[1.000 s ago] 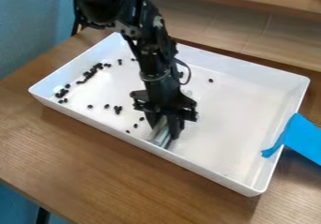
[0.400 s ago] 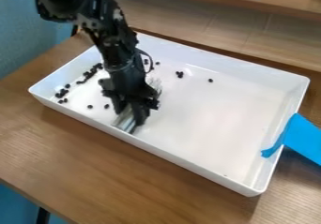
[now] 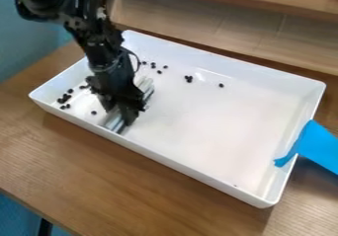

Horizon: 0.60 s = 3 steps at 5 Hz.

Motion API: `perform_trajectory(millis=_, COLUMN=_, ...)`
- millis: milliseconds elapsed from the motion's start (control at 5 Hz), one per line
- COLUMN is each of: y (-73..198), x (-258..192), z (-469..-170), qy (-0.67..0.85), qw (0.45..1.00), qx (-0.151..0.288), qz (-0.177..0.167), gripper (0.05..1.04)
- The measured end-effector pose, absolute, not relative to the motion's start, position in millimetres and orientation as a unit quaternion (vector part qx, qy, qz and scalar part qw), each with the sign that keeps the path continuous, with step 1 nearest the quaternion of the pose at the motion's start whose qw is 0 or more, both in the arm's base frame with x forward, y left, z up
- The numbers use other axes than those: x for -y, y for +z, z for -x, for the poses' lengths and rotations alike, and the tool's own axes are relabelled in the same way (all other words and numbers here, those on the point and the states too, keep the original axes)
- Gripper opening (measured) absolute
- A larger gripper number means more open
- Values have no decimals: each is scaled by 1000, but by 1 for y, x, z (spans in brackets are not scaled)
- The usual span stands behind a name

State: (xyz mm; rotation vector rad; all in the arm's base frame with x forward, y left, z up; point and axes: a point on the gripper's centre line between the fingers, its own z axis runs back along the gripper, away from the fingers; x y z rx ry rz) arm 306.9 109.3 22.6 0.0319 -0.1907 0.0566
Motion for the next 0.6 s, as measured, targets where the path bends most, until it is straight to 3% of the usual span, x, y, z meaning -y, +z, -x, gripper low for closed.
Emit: perform_trajectory(millis=600, y=24, x=-182, z=-301, qy=37, qw=995, qx=85, qz=-37, gripper=396)
